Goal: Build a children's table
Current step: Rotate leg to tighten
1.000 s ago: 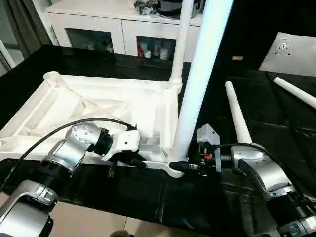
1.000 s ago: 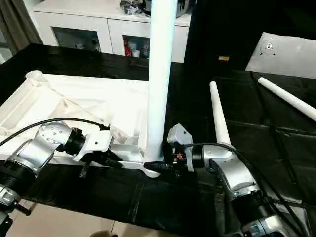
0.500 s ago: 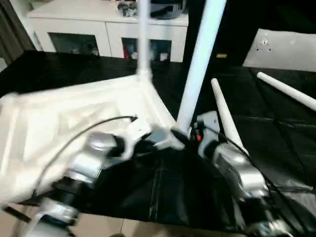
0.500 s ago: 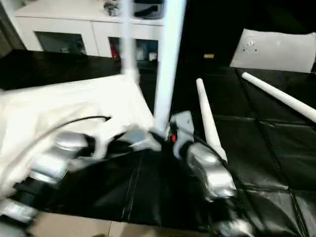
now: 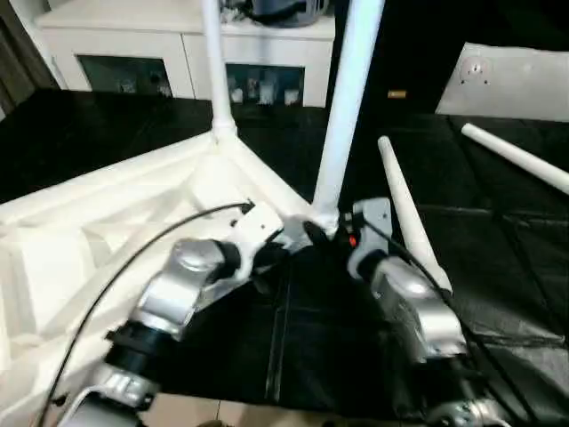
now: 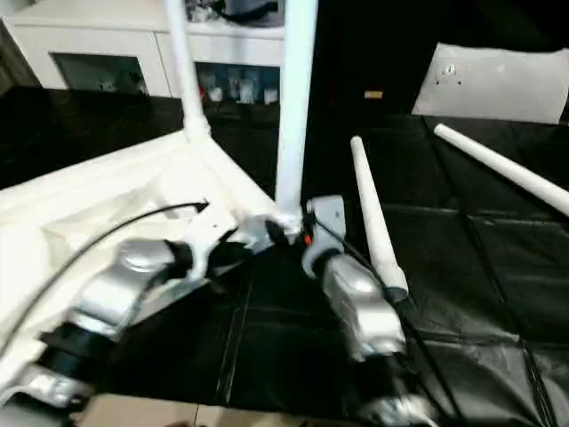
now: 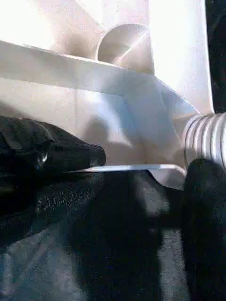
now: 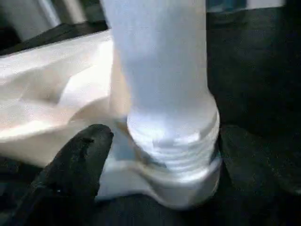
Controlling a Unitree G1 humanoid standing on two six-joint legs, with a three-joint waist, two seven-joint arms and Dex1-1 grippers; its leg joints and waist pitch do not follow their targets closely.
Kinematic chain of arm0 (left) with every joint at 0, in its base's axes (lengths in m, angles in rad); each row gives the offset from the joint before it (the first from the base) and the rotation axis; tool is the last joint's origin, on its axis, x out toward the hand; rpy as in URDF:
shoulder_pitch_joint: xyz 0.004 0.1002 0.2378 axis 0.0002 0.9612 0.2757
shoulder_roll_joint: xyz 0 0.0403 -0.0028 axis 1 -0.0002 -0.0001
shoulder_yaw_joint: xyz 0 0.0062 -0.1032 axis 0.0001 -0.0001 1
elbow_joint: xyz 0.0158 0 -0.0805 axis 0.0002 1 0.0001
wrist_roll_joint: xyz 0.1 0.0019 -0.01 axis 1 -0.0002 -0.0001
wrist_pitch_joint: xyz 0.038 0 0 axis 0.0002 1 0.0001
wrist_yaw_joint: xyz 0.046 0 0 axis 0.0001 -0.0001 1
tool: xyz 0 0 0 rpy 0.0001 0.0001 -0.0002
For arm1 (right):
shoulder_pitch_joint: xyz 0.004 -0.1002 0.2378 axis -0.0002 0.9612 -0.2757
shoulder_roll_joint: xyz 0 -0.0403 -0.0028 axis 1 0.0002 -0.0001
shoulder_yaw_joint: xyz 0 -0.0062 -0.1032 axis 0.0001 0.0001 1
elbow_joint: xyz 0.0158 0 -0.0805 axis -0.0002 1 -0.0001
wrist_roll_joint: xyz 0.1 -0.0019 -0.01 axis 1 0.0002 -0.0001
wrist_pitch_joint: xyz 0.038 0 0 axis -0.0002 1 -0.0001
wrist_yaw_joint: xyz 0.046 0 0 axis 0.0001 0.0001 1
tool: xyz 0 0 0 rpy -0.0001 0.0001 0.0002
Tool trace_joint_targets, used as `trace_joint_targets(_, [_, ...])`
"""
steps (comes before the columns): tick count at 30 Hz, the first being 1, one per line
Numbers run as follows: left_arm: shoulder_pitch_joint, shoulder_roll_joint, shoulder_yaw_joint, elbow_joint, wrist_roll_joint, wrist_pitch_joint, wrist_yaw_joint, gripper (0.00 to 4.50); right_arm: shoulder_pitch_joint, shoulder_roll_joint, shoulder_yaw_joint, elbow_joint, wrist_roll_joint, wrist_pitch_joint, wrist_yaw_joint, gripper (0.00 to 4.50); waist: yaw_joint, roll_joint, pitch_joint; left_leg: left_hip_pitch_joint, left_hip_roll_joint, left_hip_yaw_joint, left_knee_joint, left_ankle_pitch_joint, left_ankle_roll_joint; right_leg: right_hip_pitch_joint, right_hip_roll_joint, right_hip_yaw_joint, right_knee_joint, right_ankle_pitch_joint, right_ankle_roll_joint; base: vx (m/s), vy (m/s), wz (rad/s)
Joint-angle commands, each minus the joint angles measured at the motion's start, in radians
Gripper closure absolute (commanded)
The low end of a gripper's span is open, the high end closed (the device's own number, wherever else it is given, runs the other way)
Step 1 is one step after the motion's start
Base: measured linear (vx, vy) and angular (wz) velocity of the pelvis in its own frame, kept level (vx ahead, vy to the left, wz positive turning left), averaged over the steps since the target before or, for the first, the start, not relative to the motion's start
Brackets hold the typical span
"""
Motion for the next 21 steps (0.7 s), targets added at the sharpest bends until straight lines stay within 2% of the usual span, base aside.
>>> trace_joint_targets(1, [-0.018,0.023,-0.001,0.002,0.0,-0.06,-0.029,4.5,0.003,-0.017,0.014,-0.036,0.027,-0.012,0.061,0.11,0.008,0.006,-0.054,0.003,0.031,-0.011,-0.072,-0.222,0.013,0.052,-0.069,0.042,-0.078,-0.167,-0.204,0.0,0.0,0.0])
trace_joint_targets(2, [-0.019,0.041,-0.008,0.021,-0.002,-0.099,-0.059,4.5,0.008,-0.044,0.008,-0.053,0.036,-0.018,0.102,0.05,0.009,0.002,-0.055,0.002,0.03,-0.011,-0.071,-0.213,0.019,0.054,-0.069,0.042,-0.076,-0.166,-0.203,0.0,0.0,0.0])
trace_joint_targets(4, [-0.026,0.097,-0.033,0.077,0.002,-0.216,-0.149,4.5,0.021,-0.136,0.011,-0.096,0.057,-0.026,0.238,0.05,0.015,0.006,-0.055,0.004,0.03,-0.011,-0.069,-0.21,0.034,0.056,-0.068,0.042,-0.077,-0.151,-0.194,0.0,0.0,0.0])
trace_joint_targets(5, [-0.026,0.097,-0.033,0.077,0.002,-0.216,-0.149,4.5,0.021,-0.136,0.011,-0.096,0.057,-0.026,0.238,0.05,0.015,0.006,-0.055,0.004,0.03,-0.011,-0.069,-0.21,0.034,0.056,-0.068,0.042,-0.077,-0.151,-0.194,0.0,0.0,0.0])
trace_joint_targets(6, [-0.034,0.139,-0.05,0.102,-0.008,-0.255,-0.225,4.5,0.027,-0.218,0.04,-0.116,0.059,-0.022,0.355,0.05,0.019,0.006,-0.054,0.006,0.031,-0.011,-0.069,-0.206,0.038,0.055,-0.068,0.041,-0.075,-0.138,-0.199,0.0,0.0,0.0])
trace_joint_targets(7, [-0.037,0.156,-0.058,0.111,-0.012,-0.271,-0.263,4.5,0.027,-0.25,0.053,-0.118,0.055,-0.023,0.398,0.05,0.021,0.005,-0.055,0.006,0.031,-0.01,-0.067,-0.205,0.041,0.056,-0.067,0.04,-0.075,-0.139,-0.2,0.0,0.0,0.0])
trace_joint_targets(12, [-0.046,0.206,-0.09,0.137,-0.017,-0.327,-0.365,4.5,0.009,-0.319,0.071,-0.114,0.068,-0.014,0.506,0.05,0.03,0.007,-0.054,0.009,0.033,-0.008,-0.067,-0.214,0.038,0.053,-0.071,0.041,-0.074,-0.165,-0.22,0.0,0.0,0.0])
trace_joint_targets(13, [-0.051,0.229,-0.108,0.147,-0.022,-0.363,-0.431,4.5,-0.011,-0.349,0.083,-0.098,0.067,-0.015,0.564,0.05,0.032,0.006,-0.055,0.011,0.035,-0.008,-0.067,-0.212,0.037,0.052,-0.071,0.041,-0.072,-0.156,-0.226,0.0,0.0,0.0])
trace_joint_targets(17, [-0.057,0.239,-0.117,0.159,-0.034,-0.381,-0.479,4.5,-0.022,-0.369,0.103,-0.086,0.066,-0.014,0.607,0.05,0.041,0.005,-0.055,0.013,0.036,-0.006,-0.065,-0.208,0.033,0.052,-0.073,0.041,-0.07,-0.148,-0.238,0.0,0.0,0.0])
trace_joint_targets(21, [-0.072,0.262,-0.145,0.176,-0.042,-0.443,-0.571,4.5,-0.039,-0.395,0.155,-0.064,0.025,-0.051,0.659,0.05,0.054,0.004,-0.056,0.013,0.038,-0.004,-0.063,-0.197,0.031,0.051,-0.073,0.041,-0.066,-0.145,-0.236,0.0,0.0,0.0])
